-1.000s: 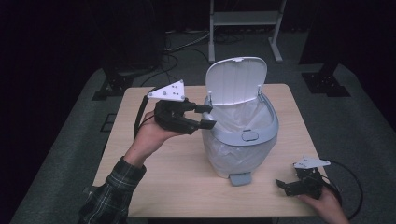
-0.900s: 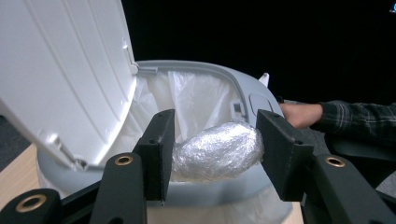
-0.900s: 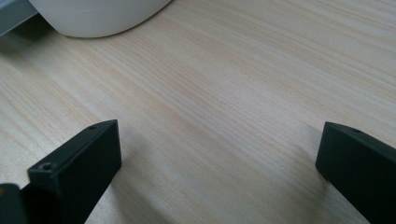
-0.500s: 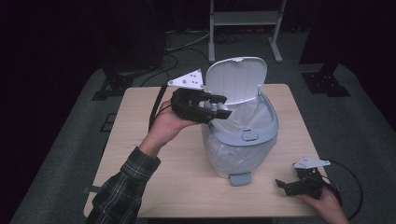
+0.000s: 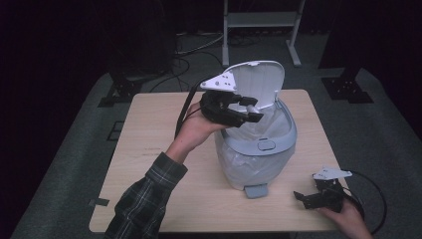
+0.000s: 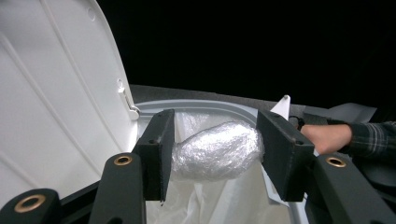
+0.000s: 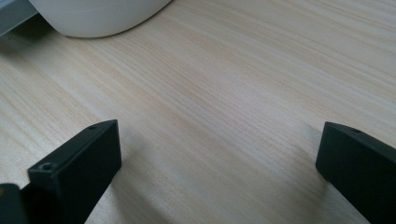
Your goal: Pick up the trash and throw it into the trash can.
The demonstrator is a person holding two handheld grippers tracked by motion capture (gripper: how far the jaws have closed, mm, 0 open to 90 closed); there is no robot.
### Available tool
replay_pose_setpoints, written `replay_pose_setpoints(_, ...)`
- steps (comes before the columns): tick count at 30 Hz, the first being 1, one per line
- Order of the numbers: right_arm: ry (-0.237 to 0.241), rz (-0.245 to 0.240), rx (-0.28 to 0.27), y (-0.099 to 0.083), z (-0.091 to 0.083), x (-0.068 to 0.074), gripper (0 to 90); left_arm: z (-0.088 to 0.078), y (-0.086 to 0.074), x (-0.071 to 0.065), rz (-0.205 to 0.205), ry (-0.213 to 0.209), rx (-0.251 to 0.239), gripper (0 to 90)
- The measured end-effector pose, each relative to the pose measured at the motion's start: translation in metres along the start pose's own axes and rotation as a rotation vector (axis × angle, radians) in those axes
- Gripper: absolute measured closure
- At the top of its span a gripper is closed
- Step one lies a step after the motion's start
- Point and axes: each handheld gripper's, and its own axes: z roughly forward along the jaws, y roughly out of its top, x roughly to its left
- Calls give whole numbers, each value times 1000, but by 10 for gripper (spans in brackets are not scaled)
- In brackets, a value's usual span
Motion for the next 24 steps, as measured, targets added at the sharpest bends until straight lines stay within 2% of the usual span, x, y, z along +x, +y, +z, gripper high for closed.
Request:
replay_pose_setpoints(12,0,0,0,0,0,0,0,-2,2,2,-15,15,-31,386)
replay_pose_setpoints(14,0,0,0,0,0,0,0,-4,2,2,-12,11,-29,403)
replay_pose_setpoints(17,0,0,0,0,0,0,0,-9,0,2,-8,3,-28,497)
replay_pose_setpoints(19,0,0,0,0,0,0,0,-13,-1,3,2,9,-13,519)
replay_pose_setpoints(21,0,0,0,0,0,0,0,-15,-1,3,1,10,-14,535)
replay_pose_setpoints(24,0,0,0,0,0,0,0,-27,-5,6,-8,19,-34,553)
